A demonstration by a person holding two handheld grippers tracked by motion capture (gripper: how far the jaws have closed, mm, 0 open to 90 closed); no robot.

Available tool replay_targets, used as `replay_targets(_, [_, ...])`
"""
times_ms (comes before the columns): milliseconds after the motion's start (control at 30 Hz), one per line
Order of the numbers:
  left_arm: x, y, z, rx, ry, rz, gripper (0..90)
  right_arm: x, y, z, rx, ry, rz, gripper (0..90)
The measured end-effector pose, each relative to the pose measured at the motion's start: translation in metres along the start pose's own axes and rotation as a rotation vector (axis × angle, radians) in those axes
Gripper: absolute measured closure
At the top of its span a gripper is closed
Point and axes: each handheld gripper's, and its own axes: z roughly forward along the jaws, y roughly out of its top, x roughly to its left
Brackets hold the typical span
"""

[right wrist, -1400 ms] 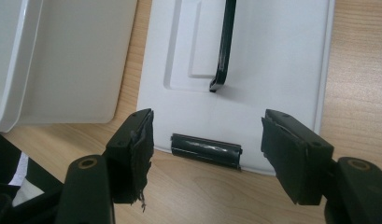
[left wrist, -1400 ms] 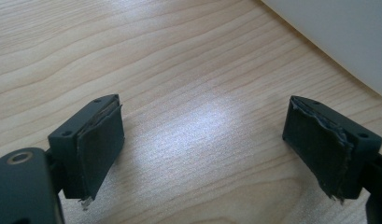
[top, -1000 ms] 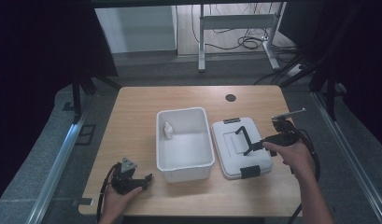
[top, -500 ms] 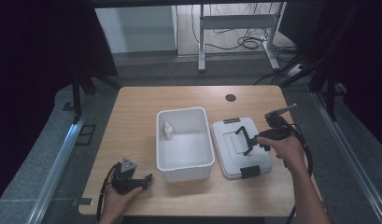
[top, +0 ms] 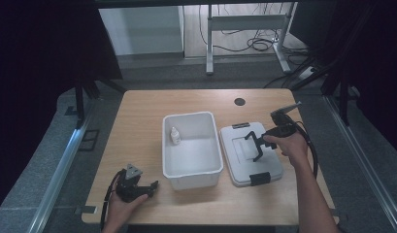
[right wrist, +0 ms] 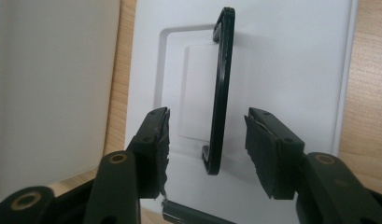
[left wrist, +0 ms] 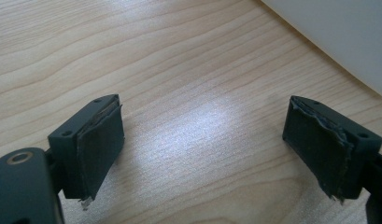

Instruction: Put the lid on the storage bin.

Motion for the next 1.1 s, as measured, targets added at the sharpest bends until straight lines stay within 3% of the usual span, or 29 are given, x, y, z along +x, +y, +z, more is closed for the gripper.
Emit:
replay_targets(400, [0.0, 0.0, 0.0, 0.0, 0.0, 0.0, 12.6, -0.01, 0.016, 0.019, 0.07, -0.004, 0.0, 59.4])
replay_targets(533, [0.0, 0.0, 0.0, 0.0, 0.0, 0.0, 12.6, -0.013, 0.019, 0.025, 0.092, 0.022, -0.005, 68.0])
replay_targets(767, [0.0, 0.0, 0.0, 0.0, 0.0, 0.0, 12.6, -0.014, 0.021, 0.032, 0.122, 0.018, -0.004, 80.5])
replay_targets(1100, [0.0, 0.0, 0.0, 0.0, 0.0, 0.0, 12.6, -0.007, 0.019, 0.032, 0.108, -0.018, 0.069, 85.1])
